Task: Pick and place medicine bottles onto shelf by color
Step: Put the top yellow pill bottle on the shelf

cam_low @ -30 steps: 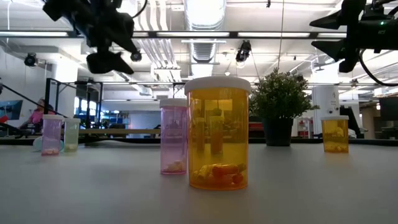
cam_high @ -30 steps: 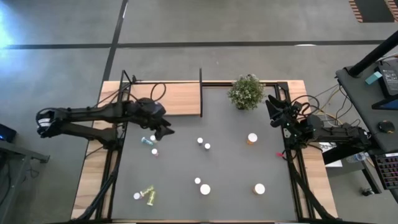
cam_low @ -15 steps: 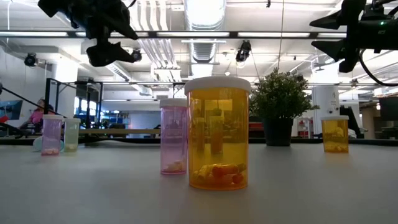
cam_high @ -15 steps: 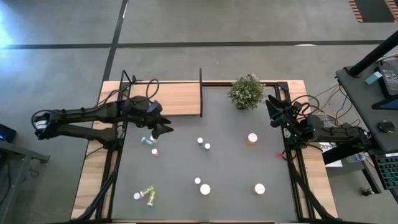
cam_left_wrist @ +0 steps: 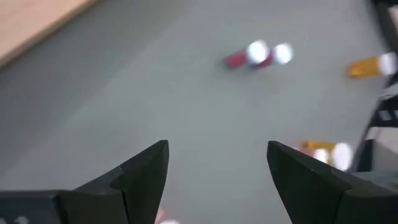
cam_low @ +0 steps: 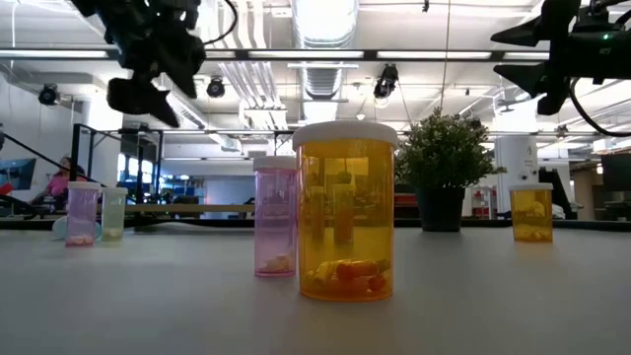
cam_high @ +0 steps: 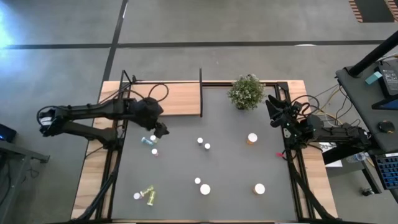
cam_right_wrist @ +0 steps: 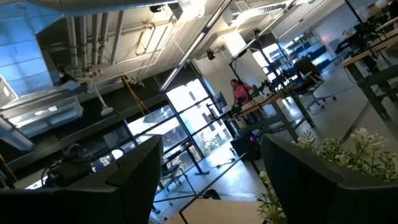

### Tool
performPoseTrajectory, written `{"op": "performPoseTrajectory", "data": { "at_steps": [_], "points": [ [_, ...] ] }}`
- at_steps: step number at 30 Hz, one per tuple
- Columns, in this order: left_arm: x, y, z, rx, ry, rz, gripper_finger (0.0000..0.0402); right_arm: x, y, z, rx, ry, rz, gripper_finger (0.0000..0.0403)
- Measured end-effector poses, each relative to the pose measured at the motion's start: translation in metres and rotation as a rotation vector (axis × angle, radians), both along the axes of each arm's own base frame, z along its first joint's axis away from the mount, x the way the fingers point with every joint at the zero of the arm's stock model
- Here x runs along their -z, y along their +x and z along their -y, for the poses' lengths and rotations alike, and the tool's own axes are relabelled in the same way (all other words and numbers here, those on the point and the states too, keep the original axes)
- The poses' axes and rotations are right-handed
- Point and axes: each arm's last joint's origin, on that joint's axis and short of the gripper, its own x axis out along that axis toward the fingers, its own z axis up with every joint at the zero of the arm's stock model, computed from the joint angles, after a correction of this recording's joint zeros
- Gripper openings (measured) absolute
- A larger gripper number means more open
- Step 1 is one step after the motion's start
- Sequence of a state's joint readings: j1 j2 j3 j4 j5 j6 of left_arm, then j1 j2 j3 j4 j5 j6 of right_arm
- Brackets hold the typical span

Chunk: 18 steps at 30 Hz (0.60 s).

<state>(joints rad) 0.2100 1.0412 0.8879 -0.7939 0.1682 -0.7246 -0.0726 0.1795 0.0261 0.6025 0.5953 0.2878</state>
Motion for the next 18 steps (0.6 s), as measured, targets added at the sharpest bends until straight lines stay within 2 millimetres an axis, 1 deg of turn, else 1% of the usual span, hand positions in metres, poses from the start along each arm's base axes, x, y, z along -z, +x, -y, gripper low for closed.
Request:
{"op": "performPoseTrajectory", "data": {
  "at_steps": [3, 6, 9, 18],
  "points": [
    [0.009, 0.001, -0.002, -0.035, 0.015, -0.134, 0.0256, 0.0, 0.0, 0.0, 0.0, 0.0, 0.0, 0.026],
    [0.019, 0.0, -0.004, -0.112, 0.037, -0.273, 0.0256, 0.0, 0.0, 0.0, 0.0, 0.0, 0.0, 0.026],
    [0.028, -0.002, -0.005, -0.128, 0.046, -0.39, 0.0256, 0.0, 0.0, 0.0, 0.0, 0.0, 0.0, 0.026],
    [0.051, 0.003, -0.005, -0.164, 0.013, -0.513, 0.0256, 0.0, 0.0, 0.0, 0.0, 0.0, 0.0, 0.026]
  ]
}}
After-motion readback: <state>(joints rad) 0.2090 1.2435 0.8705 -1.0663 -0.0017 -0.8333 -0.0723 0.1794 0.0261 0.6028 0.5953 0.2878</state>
